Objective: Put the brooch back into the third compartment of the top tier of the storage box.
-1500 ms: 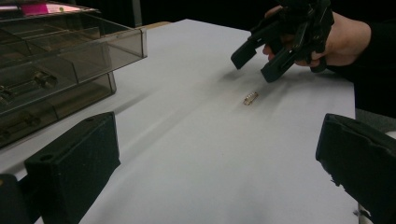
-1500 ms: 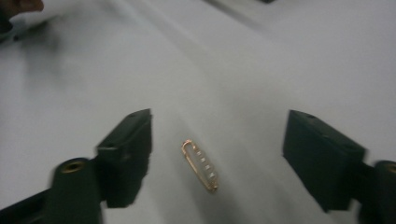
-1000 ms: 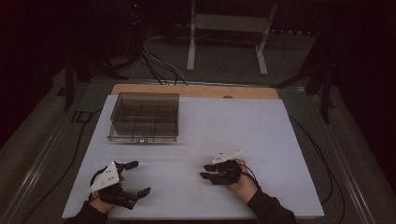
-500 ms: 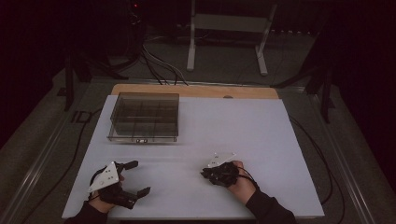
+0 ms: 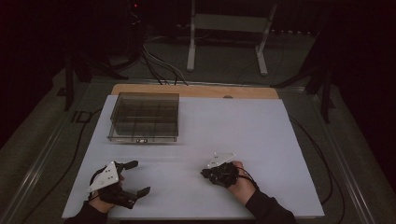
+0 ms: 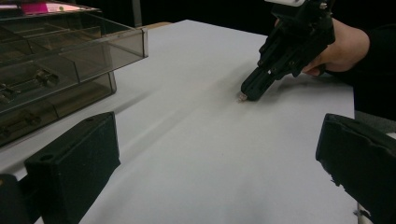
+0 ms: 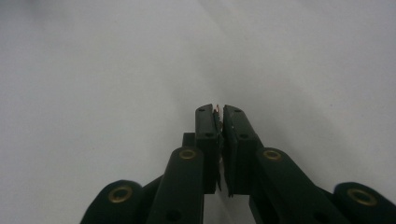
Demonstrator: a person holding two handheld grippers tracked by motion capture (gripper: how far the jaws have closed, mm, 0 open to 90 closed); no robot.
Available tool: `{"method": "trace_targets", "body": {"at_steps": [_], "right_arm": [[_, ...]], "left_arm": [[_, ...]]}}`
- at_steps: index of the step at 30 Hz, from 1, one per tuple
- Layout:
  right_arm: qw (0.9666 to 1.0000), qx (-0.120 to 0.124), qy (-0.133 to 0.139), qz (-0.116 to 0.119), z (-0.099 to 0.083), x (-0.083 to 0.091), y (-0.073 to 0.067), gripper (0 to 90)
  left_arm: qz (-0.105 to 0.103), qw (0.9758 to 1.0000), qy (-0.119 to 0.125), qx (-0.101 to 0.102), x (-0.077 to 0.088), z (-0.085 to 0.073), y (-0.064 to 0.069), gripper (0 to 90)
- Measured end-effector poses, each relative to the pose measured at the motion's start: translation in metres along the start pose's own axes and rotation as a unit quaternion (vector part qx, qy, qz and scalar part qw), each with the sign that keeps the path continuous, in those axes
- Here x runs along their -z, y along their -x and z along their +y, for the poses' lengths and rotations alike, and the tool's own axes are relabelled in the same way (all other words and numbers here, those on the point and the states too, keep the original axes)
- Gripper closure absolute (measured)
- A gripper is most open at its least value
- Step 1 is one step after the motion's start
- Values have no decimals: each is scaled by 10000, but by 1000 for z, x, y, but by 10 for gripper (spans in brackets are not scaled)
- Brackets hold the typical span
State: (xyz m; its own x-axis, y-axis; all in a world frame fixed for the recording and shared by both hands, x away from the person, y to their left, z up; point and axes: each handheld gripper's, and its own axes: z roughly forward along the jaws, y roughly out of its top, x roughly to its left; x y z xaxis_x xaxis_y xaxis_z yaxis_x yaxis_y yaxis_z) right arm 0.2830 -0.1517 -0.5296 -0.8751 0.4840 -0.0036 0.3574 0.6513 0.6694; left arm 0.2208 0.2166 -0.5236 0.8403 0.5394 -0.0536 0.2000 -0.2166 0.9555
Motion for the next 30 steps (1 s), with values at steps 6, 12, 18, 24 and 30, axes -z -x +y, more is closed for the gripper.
{"method": "trace_targets", "body": {"at_steps": [6, 12, 18, 24, 30], "right_arm": [[10000, 16, 50, -7, 1, 3, 0, 854], [9999, -40, 105, 40, 3, 6, 0, 854], [9997, -86, 191, 84, 5, 12, 1, 854], [9997, -121, 187, 123, 7, 13, 0, 853], [9995, -177, 207, 161, 7, 16, 0, 853]], "left_arm": [[8, 10000, 9, -7, 0, 0, 0, 6], [0, 10000, -16, -9, -1, 0, 1, 6], [6, 10000, -1, 1, 0, 0, 0, 6], [4, 10000, 5, -11, 0, 0, 1, 6], [-3, 10000, -10, -14, 0, 0, 1, 6]]}}
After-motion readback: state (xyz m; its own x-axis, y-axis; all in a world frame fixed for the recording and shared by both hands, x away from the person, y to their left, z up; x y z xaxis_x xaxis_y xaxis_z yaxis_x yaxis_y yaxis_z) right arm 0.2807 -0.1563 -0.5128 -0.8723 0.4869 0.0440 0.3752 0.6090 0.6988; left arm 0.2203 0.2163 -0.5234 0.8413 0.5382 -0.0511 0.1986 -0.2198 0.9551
